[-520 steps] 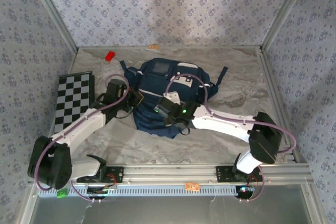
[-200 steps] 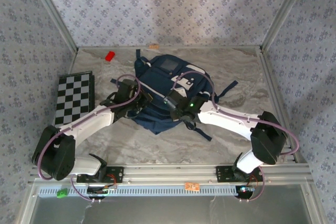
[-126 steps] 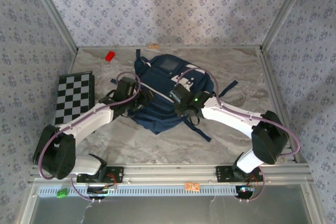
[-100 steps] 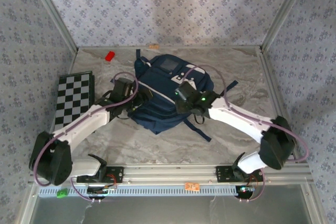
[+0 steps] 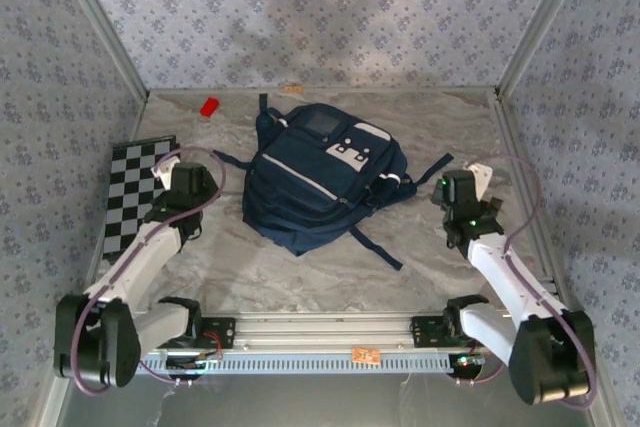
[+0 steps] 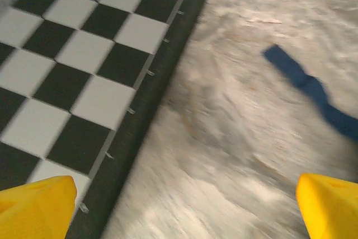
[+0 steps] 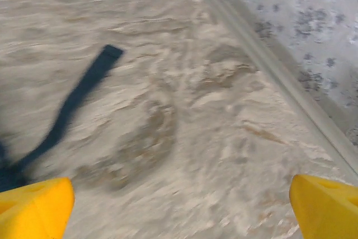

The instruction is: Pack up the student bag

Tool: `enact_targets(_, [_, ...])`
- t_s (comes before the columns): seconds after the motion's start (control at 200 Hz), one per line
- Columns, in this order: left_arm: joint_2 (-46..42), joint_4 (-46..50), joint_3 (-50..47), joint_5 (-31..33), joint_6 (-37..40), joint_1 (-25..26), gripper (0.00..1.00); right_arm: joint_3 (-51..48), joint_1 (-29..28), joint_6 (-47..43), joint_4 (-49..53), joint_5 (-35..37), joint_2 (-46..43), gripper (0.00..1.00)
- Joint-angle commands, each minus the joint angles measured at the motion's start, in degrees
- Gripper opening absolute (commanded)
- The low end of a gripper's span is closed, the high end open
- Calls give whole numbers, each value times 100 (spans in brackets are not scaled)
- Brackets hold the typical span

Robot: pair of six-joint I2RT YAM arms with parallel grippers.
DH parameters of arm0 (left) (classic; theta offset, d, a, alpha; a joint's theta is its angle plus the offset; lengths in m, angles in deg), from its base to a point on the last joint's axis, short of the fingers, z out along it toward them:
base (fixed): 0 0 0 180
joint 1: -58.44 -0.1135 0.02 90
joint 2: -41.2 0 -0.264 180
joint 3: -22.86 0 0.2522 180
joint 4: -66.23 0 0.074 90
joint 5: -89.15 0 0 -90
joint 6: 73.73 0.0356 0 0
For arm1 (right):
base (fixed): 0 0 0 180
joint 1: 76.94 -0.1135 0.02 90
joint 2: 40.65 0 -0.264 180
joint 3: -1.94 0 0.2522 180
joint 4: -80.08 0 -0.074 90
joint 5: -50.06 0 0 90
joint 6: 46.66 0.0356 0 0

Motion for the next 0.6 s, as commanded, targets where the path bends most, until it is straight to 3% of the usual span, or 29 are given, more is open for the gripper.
enact_targets(0.0, [505, -1707, -135, 486, 1408, -197, 100, -581, 634, -580, -2213, -541, 288, 100])
enact_targets(0.1, [1005, -2962, -353, 404, 2231, -218, 100, -843, 752, -847, -3457, -934, 1085, 100])
enact_targets(0.155, [1240, -3627, -548, 5, 2506, -309, 100, -774, 755, -1205, -4041, -1351, 1620, 100])
enact_targets(0.22, [1451, -4254, -746, -398, 2583, -444, 100, -374, 738, -1412, -3827, -1879, 2028, 100])
enact_targets(0.285, [1671, -5106, -1037, -752, 2739, -503, 100, -333, 679, -1917, -4513, -2376, 2462, 100])
enact_targets(0.33, [1843, -5376, -1148, -1106, 2764, -590, 100, -181, 721, -1929, -4320, -2574, 2707, 100])
enact_targets(0.405, [2164, -6165, -1407, -1661, 2949, -621, 100, -417, 745, -2035, -4819, -2904, 2817, 100])
enact_targets(0.505, [2455, -6528, -1485, -1870, 2970, -673, 100, -866, 677, -2158, -5943, -2967, 3069, 100])
enact_targets(0.545, [2424, -6083, -1311, -1895, 2861, -742, 100, -674, 688, -2000, -5528, -2714, 3048, 100])
enact_targets(0.595, [2406, -5756, -1140, -2136, 2666, -965, 100, -628, 881, -1896, -5377, -3002, 2991, 100])
